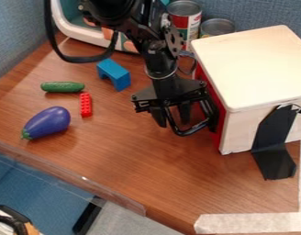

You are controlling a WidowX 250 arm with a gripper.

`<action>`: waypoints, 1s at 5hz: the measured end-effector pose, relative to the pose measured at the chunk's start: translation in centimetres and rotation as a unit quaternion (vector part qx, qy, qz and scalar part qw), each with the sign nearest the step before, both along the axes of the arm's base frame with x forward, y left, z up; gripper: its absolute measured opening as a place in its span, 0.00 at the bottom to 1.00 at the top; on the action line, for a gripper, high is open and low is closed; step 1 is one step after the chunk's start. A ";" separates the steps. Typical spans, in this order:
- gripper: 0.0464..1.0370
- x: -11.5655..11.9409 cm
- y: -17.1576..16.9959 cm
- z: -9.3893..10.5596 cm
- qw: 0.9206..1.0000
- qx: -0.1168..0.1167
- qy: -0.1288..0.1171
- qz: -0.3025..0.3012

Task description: Opening the drawer

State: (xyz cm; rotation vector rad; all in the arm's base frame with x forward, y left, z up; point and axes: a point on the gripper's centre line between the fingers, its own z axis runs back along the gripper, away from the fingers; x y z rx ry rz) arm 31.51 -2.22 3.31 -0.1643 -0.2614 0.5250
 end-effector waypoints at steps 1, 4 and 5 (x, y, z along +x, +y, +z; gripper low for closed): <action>0.16 -0.3 0.1 -0.1 1.000 0.003 0.004 0.004; 0.11 -2.9 2.6 1.0 0.999 0.031 0.005 0.021; 0.11 -3.9 3.7 1.1 0.999 0.033 0.007 0.036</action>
